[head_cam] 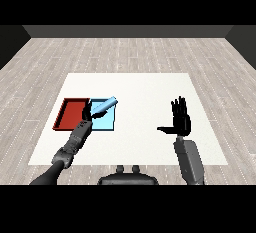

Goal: Pick the blue can and put it in the blue box

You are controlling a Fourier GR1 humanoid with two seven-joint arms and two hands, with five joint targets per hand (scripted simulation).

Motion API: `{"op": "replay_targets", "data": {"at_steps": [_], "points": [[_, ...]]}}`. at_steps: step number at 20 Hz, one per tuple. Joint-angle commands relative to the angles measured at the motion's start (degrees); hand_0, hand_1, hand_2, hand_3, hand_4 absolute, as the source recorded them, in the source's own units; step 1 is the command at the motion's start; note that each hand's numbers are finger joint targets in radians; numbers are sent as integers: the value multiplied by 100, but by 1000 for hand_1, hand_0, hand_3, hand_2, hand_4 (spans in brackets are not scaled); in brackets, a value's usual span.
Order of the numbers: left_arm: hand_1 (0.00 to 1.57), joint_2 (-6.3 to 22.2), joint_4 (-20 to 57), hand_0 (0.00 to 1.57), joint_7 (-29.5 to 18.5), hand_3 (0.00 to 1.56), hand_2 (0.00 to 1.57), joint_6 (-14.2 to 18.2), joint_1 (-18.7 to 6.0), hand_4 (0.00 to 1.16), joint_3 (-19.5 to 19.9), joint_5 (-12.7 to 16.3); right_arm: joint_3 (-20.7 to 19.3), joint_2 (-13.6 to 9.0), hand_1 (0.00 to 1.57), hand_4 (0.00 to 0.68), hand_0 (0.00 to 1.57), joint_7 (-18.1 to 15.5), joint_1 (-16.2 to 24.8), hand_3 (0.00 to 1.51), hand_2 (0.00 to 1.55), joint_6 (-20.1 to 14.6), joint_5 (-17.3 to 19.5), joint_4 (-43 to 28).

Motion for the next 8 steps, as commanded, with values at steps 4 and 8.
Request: {"op": "replay_targets", "data": {"at_steps": [4, 8], "points": [[0, -133, -1770, 0, -1903, 0, 0, -937, 728, 0, 100, 317, -23, -158, 0, 0, 0, 114, -76, 0, 0, 82, 81, 191], [0, -406, -2949, 0, -2256, 0, 0, -1544, 1572, 0, -190, 452, -9, -192, 0, 0, 0, 129, 140, 0, 0, 35, 150, -42]]}}
